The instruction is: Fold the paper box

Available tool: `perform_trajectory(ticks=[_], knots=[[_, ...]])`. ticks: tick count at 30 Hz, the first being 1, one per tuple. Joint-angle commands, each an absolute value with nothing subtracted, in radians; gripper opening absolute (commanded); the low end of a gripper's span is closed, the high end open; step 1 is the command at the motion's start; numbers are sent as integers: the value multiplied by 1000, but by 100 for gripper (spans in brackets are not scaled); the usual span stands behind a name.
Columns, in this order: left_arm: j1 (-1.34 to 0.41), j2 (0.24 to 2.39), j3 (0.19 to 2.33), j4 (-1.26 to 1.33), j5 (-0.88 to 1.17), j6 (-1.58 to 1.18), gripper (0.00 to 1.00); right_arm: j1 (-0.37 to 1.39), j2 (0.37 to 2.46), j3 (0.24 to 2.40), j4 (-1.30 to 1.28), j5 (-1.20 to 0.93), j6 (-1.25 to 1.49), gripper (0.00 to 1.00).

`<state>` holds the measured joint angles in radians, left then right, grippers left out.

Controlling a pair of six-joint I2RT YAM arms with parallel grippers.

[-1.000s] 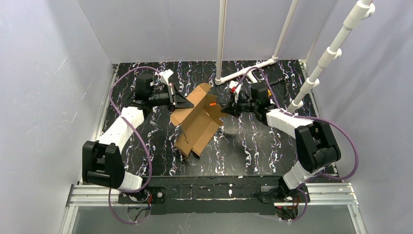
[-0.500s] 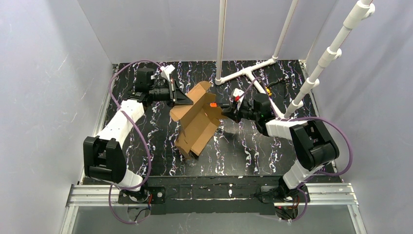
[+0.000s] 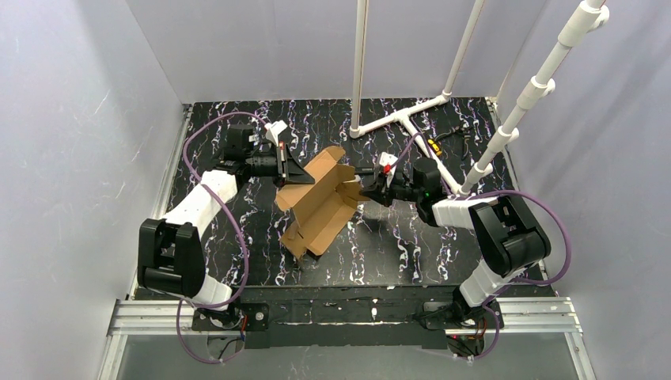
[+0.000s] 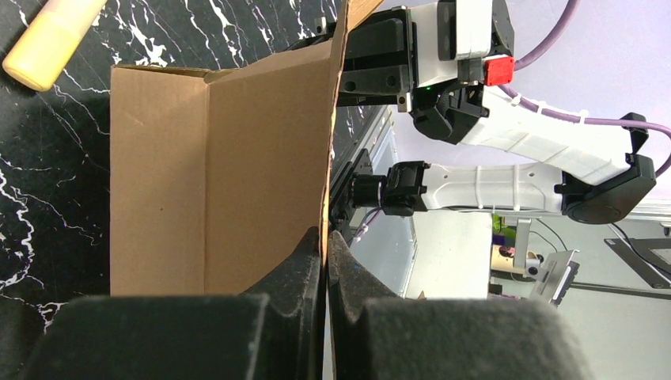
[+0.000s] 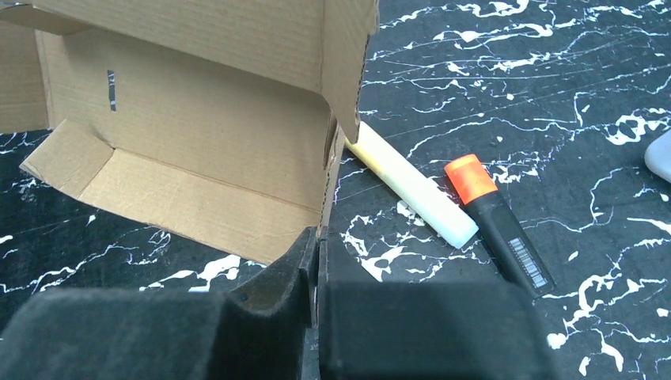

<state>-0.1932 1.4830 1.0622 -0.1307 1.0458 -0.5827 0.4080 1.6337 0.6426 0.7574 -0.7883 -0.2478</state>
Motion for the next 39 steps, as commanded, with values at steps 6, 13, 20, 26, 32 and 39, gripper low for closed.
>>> perform_trajectory(ticks=[6,13,20,26,32,39], knots=[[-197,1446,994,-50,1075,-596,0,415,1611,654,642,-896,-365,15],[-216,1434,976,-45,1052,-599,0,416,1594,671,514,-942,-438,25],[-216,1422,965,-59,1045,-582,0,416,1580,719,399,-968,-484,37],[-218,1424,966,-70,1042,-569,0,415,1558,771,210,-979,-584,52],[-217,1412,982,-114,1027,-532,0,356,1519,860,-36,-1015,-709,61],[-217,1391,972,-119,1023,-525,0,340,1491,929,-163,-937,-654,74]])
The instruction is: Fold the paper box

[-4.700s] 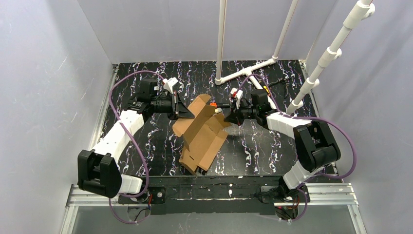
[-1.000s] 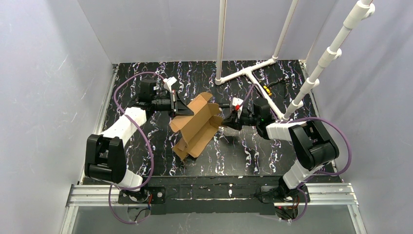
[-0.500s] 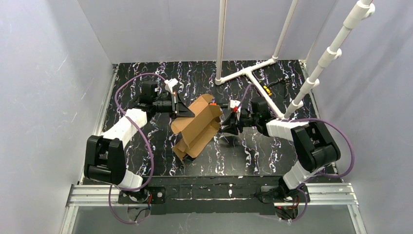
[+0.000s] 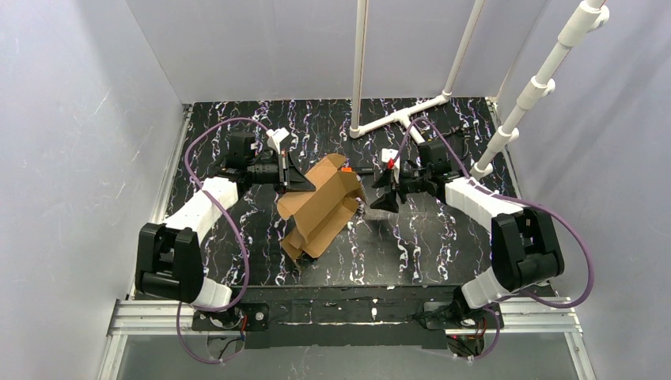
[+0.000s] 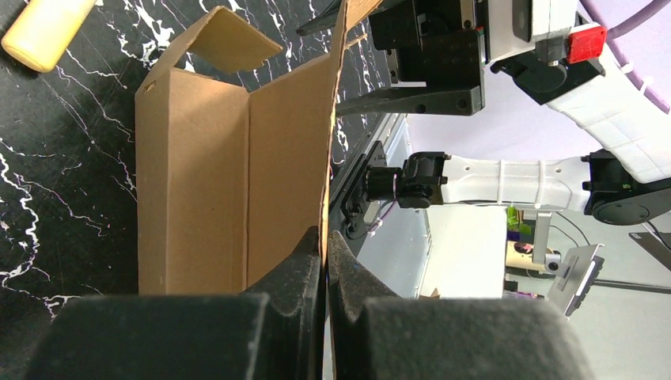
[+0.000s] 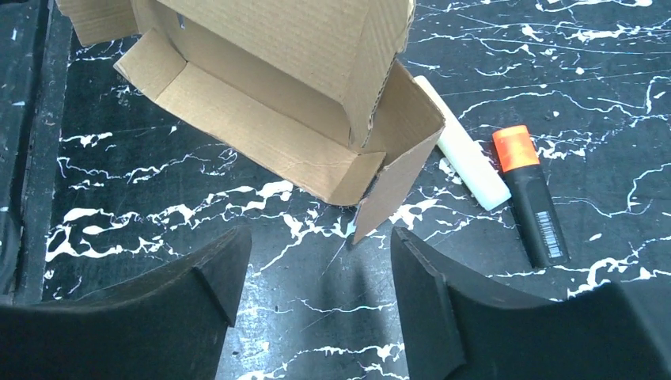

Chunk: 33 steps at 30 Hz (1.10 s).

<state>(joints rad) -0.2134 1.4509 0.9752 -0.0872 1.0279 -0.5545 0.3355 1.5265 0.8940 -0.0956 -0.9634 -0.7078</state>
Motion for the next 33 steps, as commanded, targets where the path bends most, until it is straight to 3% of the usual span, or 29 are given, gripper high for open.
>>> perform_trajectory(ticks=[1,6,12,17,23,33], knots=[[-217,1387,970,-118,1023,-525,0,343,1493,932,-135,-921,-614,76],[-217,1376,961,-118,1017,-525,0,351,1564,1035,-162,-947,-560,77],[-218,1363,949,-112,1013,-525,0,351,1628,1114,-123,-924,-481,69],[-217,1356,944,-105,1012,-526,0,402,1671,1117,-121,-876,-466,77],[-218,1351,926,-73,1008,-547,0,437,1710,1166,-167,-701,-444,77],[-218,1344,912,-51,1000,-557,0,399,1616,1037,-178,-645,-470,78]])
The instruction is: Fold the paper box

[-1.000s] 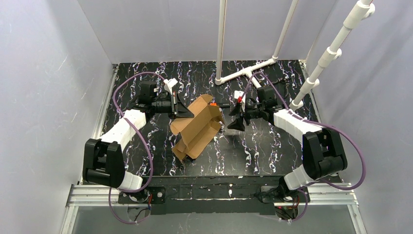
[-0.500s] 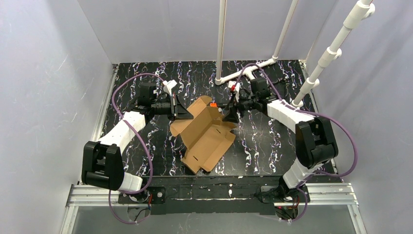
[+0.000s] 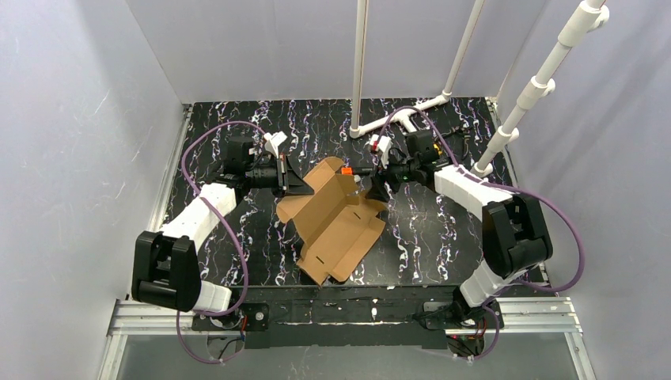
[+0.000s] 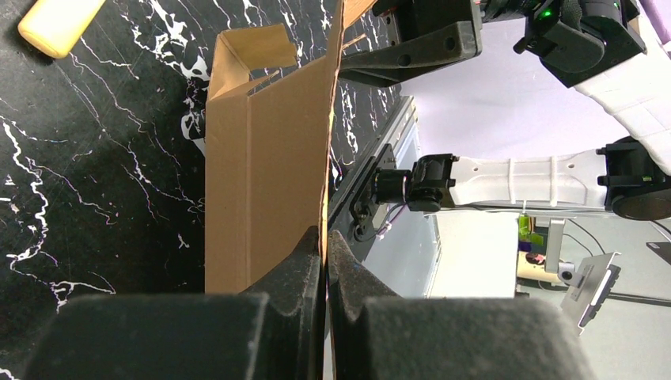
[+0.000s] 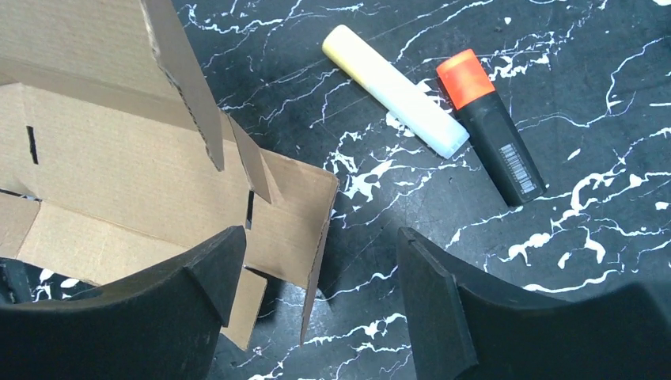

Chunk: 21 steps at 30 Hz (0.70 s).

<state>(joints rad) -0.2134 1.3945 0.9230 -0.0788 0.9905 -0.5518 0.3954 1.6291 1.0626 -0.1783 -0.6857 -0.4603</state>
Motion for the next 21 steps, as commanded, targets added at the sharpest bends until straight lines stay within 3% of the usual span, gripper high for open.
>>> perform_trajectory(ticks=[1,4,7,12,14,21], knots=[[-218,1344,913,-45,1001,-561,0,399,1635,1041,-183,-651,-471,77],[-218,1343,922,-53,1004,-556,0,400,1681,1064,-189,-668,-463,69],[-218,1347,948,-105,997,-523,0,400,1696,1083,-195,-645,-458,55],[-218,1357,1011,-158,984,-502,0,400,1665,1082,-122,-653,-420,13],[-218,1365,1063,-194,974,-492,0,400,1659,1100,-73,-674,-382,2],[-217,1391,1250,-340,960,-445,0,400,1622,1039,297,-649,-170,1]])
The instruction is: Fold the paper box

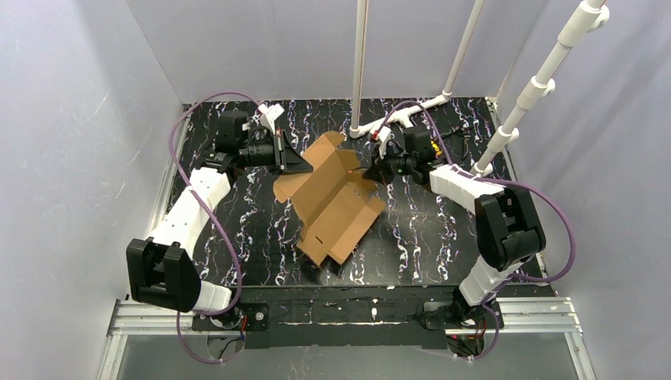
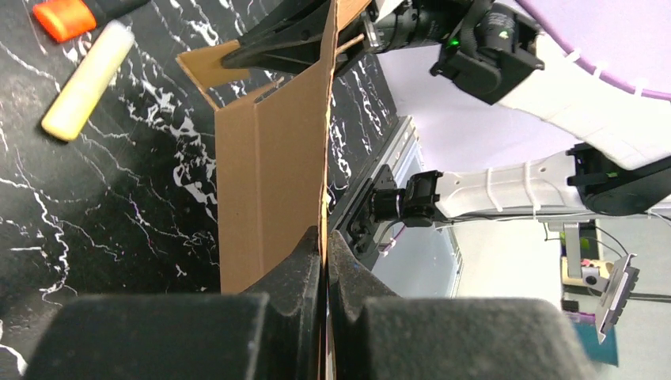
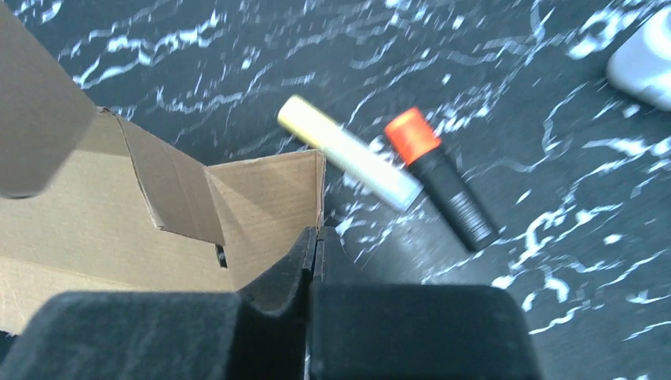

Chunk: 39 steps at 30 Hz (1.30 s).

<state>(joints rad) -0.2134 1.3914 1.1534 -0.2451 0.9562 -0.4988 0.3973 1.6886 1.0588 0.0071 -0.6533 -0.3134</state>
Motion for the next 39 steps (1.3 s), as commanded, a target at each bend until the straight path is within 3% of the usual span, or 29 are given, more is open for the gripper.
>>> perform_trajectory(ticks=[1,10,21,39], knots=[[-218,1395,1266,-363,960,-435,0,400,1615,1015,361,-624,-146,1],[-217,1456,1313,-510,875,-315,0,402,1595,740,881,-564,21,1],[-246,1509,1357,-529,861,-288,0,415,1543,635,923,-545,65,1],[-321,1421,1205,-496,827,-326,0,447,1453,500,814,-705,4,1]])
